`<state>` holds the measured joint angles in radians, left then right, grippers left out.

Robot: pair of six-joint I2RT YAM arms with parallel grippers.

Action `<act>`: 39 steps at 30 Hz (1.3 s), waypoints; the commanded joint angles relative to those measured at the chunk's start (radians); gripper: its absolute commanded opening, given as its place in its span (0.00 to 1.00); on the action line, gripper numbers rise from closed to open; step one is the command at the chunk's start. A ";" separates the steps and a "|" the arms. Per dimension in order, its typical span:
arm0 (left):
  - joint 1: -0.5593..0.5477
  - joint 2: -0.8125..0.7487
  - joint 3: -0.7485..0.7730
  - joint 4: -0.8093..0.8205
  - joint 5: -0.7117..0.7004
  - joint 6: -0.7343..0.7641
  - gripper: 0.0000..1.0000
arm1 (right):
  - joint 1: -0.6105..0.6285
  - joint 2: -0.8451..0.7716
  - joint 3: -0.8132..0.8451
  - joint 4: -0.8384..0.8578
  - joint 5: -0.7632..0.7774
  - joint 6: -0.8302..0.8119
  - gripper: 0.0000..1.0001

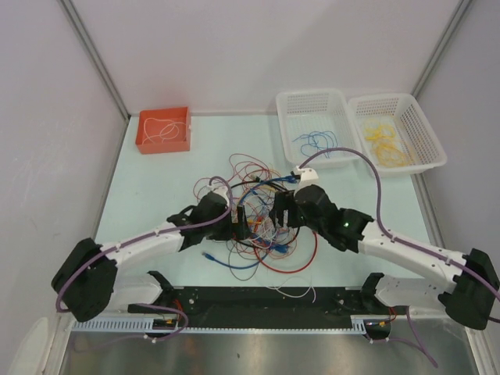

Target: Untangle the cables

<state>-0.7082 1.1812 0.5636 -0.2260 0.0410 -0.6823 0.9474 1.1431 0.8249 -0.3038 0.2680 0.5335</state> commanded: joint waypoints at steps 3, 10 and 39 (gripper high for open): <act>-0.066 0.161 0.068 0.134 -0.076 -0.063 0.97 | 0.008 -0.103 -0.001 -0.060 0.073 0.037 0.82; -0.076 0.323 0.174 0.071 -0.259 -0.082 0.74 | 0.013 -0.163 -0.023 -0.089 0.096 0.045 0.82; 0.122 -0.229 0.286 -0.335 -0.397 0.201 0.00 | -0.005 -0.092 -0.064 0.080 0.036 -0.024 0.82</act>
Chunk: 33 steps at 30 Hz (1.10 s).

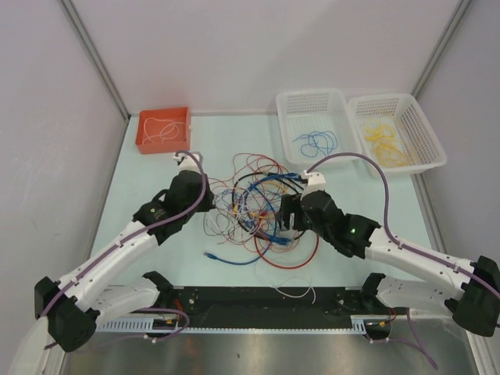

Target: Untangle the cables

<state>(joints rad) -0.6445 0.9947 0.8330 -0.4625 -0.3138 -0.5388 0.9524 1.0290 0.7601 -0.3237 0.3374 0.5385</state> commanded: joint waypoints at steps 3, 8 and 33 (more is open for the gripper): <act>0.109 -0.045 -0.020 -0.113 -0.060 0.072 0.00 | -0.018 0.036 0.002 0.113 -0.046 -0.034 0.82; 0.178 -0.015 -0.072 -0.113 -0.021 0.056 0.00 | -0.027 0.074 0.005 0.127 -0.070 -0.041 0.82; 0.200 -0.137 0.505 0.002 0.246 0.146 0.00 | 0.019 -0.153 0.021 0.121 -0.044 -0.072 0.79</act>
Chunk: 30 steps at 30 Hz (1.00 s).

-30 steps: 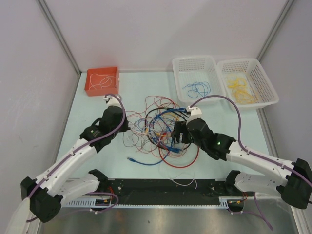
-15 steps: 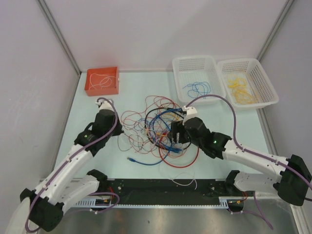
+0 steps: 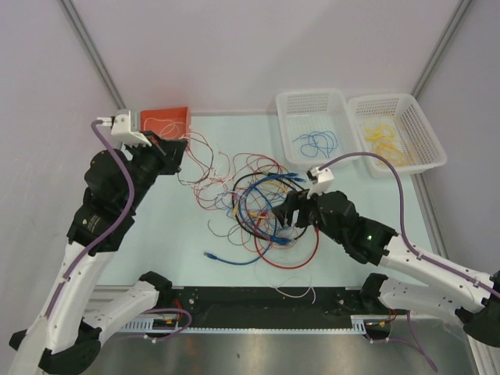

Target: Untangle the cables

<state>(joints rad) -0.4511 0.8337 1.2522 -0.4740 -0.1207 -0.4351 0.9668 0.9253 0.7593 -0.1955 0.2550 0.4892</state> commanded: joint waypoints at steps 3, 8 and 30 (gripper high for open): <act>0.006 0.031 0.113 0.015 0.090 0.036 0.00 | 0.004 -0.068 0.032 -0.015 0.043 -0.029 0.79; 0.006 0.028 0.027 0.032 0.188 0.007 0.00 | 0.004 -0.097 0.041 0.011 0.015 -0.024 0.79; 0.002 0.062 -0.240 0.229 0.645 -0.057 0.00 | 0.003 0.110 0.233 0.309 -0.197 -0.107 0.74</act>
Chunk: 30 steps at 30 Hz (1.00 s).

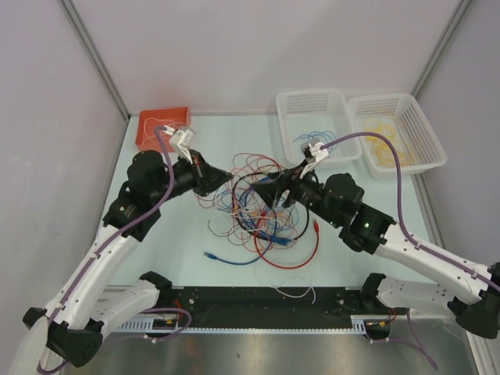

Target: Untangle the cables

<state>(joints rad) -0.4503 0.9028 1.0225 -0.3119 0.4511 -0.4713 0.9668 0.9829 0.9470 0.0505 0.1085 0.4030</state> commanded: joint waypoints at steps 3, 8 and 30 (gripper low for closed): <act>-0.007 -0.012 -0.016 0.069 0.089 -0.016 0.00 | 0.003 0.086 0.052 0.083 -0.056 -0.021 0.72; -0.024 -0.012 -0.021 0.074 0.104 -0.012 0.00 | -0.002 0.129 0.065 0.114 -0.075 -0.016 0.56; -0.047 -0.008 -0.010 -0.093 -0.293 0.037 0.87 | -0.036 -0.026 0.113 -0.044 0.103 -0.058 0.00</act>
<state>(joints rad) -0.4980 0.8944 0.9939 -0.3538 0.3412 -0.4343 0.9504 1.0122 0.9951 0.0536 0.1444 0.3729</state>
